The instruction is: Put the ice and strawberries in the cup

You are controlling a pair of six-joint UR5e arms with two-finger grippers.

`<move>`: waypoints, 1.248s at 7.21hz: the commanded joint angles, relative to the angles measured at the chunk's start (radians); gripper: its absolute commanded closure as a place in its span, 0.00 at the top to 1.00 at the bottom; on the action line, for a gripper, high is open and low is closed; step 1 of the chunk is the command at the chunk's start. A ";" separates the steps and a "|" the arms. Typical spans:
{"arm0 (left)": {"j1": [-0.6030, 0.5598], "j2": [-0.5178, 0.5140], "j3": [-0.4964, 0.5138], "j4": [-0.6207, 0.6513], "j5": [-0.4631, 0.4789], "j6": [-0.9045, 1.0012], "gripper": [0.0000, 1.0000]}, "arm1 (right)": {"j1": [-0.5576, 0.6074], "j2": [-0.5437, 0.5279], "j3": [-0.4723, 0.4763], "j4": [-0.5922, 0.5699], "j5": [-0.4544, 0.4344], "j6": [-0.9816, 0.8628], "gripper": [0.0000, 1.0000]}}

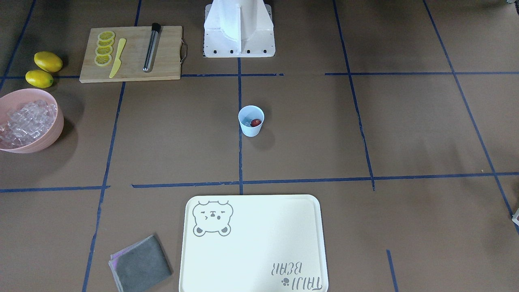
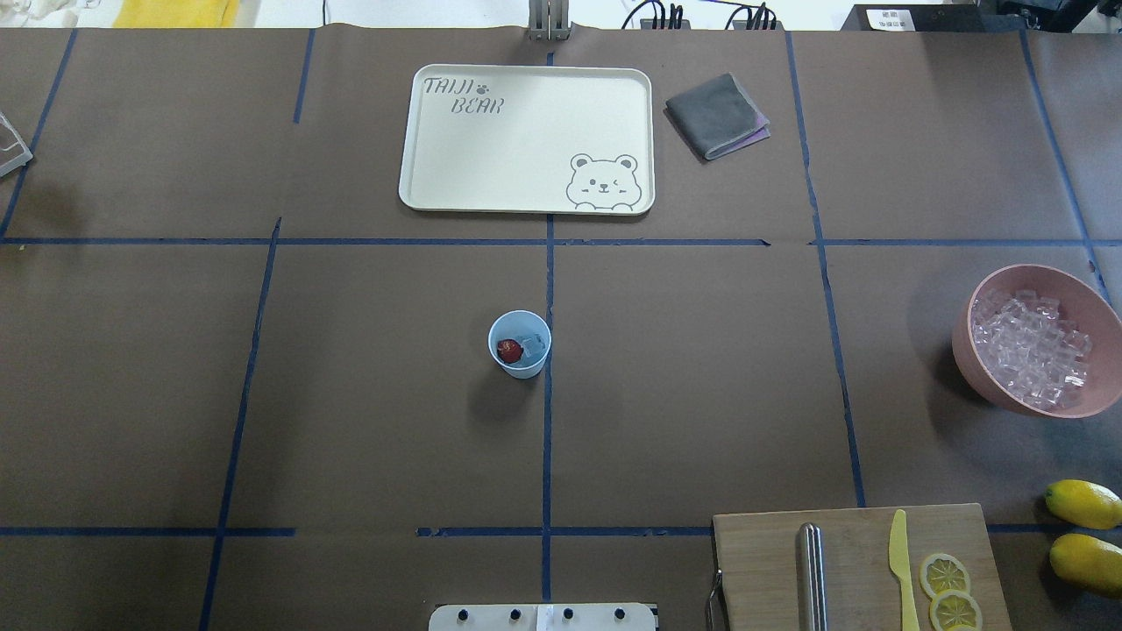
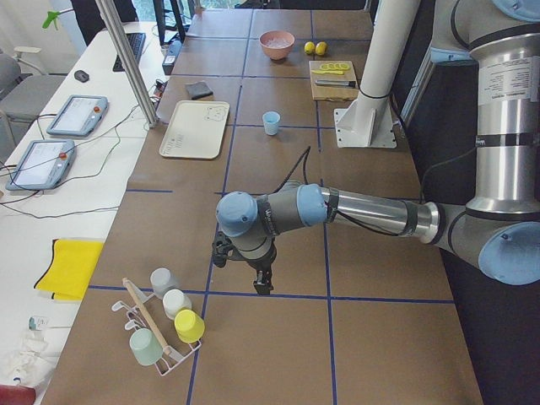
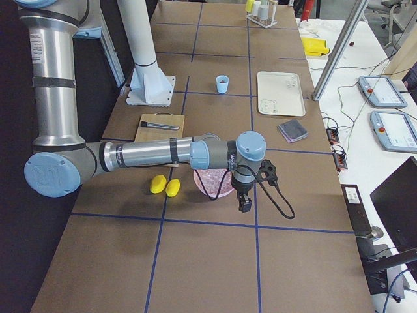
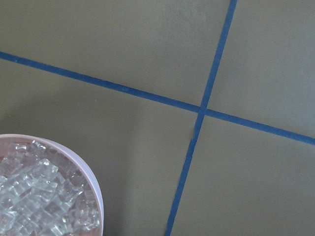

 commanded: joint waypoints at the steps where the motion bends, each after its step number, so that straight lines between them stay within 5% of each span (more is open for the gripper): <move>1: 0.001 -0.091 0.093 -0.004 0.017 0.005 1.00 | 0.000 0.008 -0.009 0.002 0.001 -0.002 1.00; 3: 0.001 -0.138 0.117 -0.016 0.137 0.098 1.00 | 0.003 0.000 -0.011 0.004 0.001 -0.002 1.00; 9: -0.005 -0.169 0.143 0.044 0.016 0.085 1.00 | 0.026 -0.054 0.011 0.011 0.008 0.015 1.00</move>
